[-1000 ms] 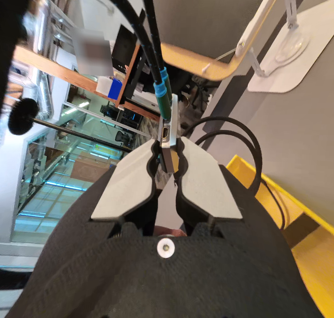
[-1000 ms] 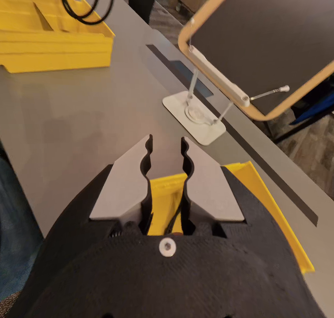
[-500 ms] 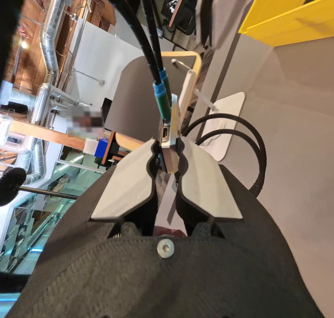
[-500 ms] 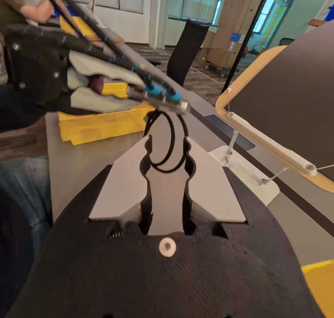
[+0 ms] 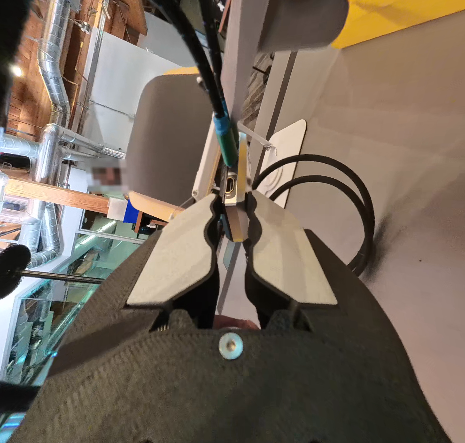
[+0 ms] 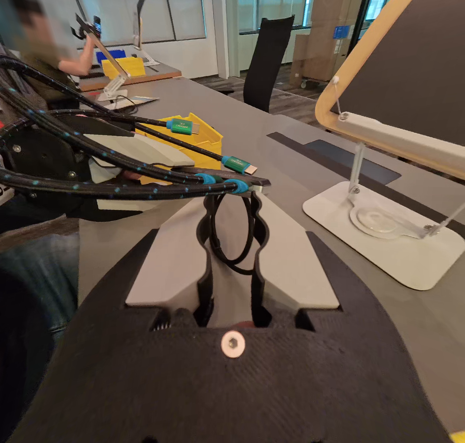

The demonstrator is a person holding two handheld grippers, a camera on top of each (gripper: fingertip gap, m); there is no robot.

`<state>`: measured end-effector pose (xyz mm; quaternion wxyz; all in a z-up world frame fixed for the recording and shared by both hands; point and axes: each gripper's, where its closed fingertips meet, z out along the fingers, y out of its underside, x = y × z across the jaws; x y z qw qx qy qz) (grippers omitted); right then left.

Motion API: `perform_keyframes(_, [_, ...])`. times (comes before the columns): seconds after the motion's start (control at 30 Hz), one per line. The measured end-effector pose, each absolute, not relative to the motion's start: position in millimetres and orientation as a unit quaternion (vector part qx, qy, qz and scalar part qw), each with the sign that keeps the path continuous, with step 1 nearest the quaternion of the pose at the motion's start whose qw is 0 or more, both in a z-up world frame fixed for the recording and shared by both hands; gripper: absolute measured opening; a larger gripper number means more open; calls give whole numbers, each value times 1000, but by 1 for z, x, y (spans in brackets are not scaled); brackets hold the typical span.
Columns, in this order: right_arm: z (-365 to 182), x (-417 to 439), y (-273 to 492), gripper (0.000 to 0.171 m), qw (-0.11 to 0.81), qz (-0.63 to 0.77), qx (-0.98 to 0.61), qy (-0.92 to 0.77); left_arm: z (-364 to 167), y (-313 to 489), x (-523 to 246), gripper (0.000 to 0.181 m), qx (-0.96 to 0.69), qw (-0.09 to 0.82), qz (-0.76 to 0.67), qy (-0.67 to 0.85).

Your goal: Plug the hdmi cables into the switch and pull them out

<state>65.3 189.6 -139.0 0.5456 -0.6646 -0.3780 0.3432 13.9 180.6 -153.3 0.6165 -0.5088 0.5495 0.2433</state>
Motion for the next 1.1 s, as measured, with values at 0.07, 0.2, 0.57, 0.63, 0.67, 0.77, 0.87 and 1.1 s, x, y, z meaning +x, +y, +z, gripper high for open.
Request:
perform_keyframes(0.07, [-141,68,186,28,545,344,-663,-380,-160,180,11,19,-504,616,250,551])
perform_keyframes(0.2, [-149,66,186,26,547,329,-669,-380,-169,177,14,19,-506,612,249,555])
perform_keyframes(0.57, [-147,48,195,5,565,244,-655,-438,-178,172,5,23,-534,638,216,511])
perform_keyframes(0.63, [-148,46,200,4,562,244,-659,-436,-180,179,-1,50,-568,640,191,481])
perform_keyframes(0.67, [-147,45,200,4,562,248,-658,-436,-184,185,-6,69,-587,631,189,471])
perform_keyframes(0.77, [-142,39,199,4,563,265,-654,-430,-195,195,-12,81,-618,612,171,463])
perform_keyframes(0.87, [-140,29,196,4,559,289,-648,-429,-204,197,-6,65,-630,603,148,467])
perform_keyframes(1.1, [-138,22,193,4,553,312,-640,-432,-208,205,-7,24,-651,597,141,447])
